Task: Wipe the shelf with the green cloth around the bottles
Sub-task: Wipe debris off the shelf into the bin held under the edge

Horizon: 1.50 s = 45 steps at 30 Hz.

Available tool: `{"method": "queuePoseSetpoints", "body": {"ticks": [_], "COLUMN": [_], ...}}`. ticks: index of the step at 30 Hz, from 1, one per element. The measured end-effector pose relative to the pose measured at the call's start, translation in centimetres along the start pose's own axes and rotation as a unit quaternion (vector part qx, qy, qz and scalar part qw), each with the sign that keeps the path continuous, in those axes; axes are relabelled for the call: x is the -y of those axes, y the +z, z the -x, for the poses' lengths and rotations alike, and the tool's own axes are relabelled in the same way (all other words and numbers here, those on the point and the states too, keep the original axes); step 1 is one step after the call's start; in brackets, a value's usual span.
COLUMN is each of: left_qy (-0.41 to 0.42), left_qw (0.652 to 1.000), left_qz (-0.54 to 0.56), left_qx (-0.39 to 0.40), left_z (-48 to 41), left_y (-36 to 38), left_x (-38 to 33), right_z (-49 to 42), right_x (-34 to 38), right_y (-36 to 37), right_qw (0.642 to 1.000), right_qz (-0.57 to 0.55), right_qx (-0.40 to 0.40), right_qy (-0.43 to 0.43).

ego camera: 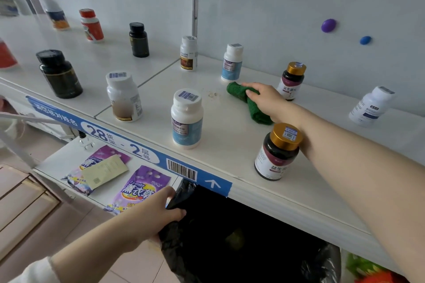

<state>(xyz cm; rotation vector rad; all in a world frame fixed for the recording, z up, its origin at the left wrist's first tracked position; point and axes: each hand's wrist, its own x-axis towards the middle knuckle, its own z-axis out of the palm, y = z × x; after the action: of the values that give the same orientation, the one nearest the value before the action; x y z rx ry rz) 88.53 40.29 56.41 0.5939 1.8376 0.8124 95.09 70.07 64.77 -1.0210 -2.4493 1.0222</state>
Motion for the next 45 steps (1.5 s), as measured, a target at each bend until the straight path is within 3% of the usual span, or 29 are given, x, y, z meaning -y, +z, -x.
{"method": "queuePoseSetpoints", "body": {"ticks": [15,21,39,45], "left_qy": [-0.011,-0.010,0.020,0.032], "left_qw": [0.999,0.999,0.999,0.999], "left_qz": [0.018,0.038,0.026,0.026], "left_qx": [-0.032,-0.026,0.002,0.026], "left_z": [-0.6,-1.0,0.2,0.2], "left_y": [-0.2,0.1,2.4,3.6], "left_x": [-0.8,-1.1,-2.5,-2.2], "right_z": [-3.2,-2.5,6.0,9.1], "right_x": [3.0,2.4,-1.8,-4.2], "right_y": [0.9,0.1,-3.2,-3.6], "right_qw": [0.971,0.967,0.994,0.994], "right_qz": [0.032,0.027,-0.031,-0.013], "right_qx": [0.224,0.241,0.087,-0.020], "right_qy": [-0.076,-0.073,0.051,0.108]}}
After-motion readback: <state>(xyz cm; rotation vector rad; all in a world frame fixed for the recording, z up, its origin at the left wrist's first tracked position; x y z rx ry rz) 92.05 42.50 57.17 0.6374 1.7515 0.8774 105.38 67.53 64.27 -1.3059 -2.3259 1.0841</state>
